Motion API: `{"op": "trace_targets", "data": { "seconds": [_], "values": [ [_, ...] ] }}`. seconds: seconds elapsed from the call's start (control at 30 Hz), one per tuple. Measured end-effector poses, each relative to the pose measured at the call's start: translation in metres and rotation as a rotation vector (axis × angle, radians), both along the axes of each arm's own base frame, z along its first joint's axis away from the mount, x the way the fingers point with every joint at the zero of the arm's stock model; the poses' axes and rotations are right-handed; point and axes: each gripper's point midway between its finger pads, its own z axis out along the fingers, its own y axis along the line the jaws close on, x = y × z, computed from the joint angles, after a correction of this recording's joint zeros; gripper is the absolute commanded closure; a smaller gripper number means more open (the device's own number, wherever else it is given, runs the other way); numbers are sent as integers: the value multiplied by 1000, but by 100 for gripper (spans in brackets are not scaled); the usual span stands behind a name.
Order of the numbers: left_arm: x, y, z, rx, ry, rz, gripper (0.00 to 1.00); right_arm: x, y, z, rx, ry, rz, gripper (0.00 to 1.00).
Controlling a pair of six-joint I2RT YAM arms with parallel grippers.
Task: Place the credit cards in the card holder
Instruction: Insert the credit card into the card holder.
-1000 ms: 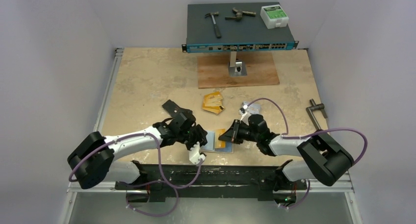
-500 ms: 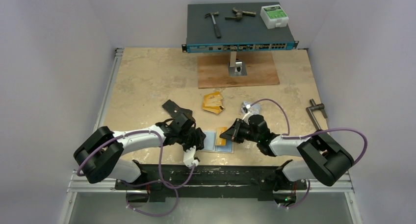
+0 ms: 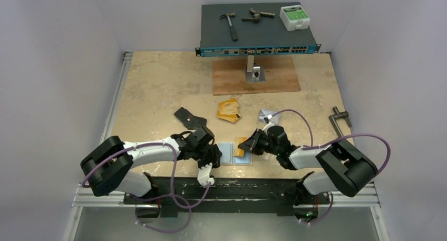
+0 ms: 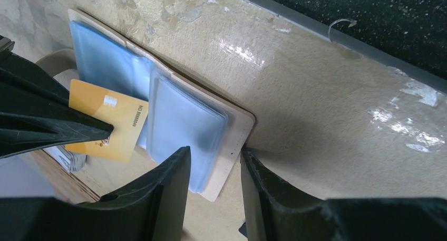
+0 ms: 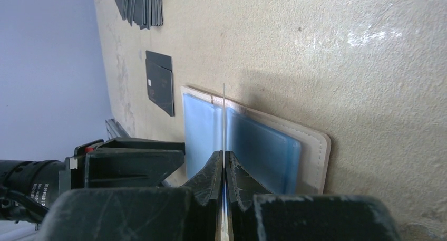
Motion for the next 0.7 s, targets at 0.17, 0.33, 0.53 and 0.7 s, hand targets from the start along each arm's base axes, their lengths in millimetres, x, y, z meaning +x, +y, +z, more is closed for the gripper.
{"op": "trace_targets", "data": {
  "seconds": [0.17,0.33,0.53,0.7],
  "values": [
    [-2,0,-1,6,15,15,62,1,1,1,10,-2,-4,100],
    [-5,-1,-1,9,26,29,63,2,2,3,22,-7,-9,100],
    [-9,-4,-1,10,43,40,62,2,3,2,47,-3,-17,100],
    [-9,-4,-2,10,49,51,62,1,3,1,52,2,-20,100]
  ]
}}
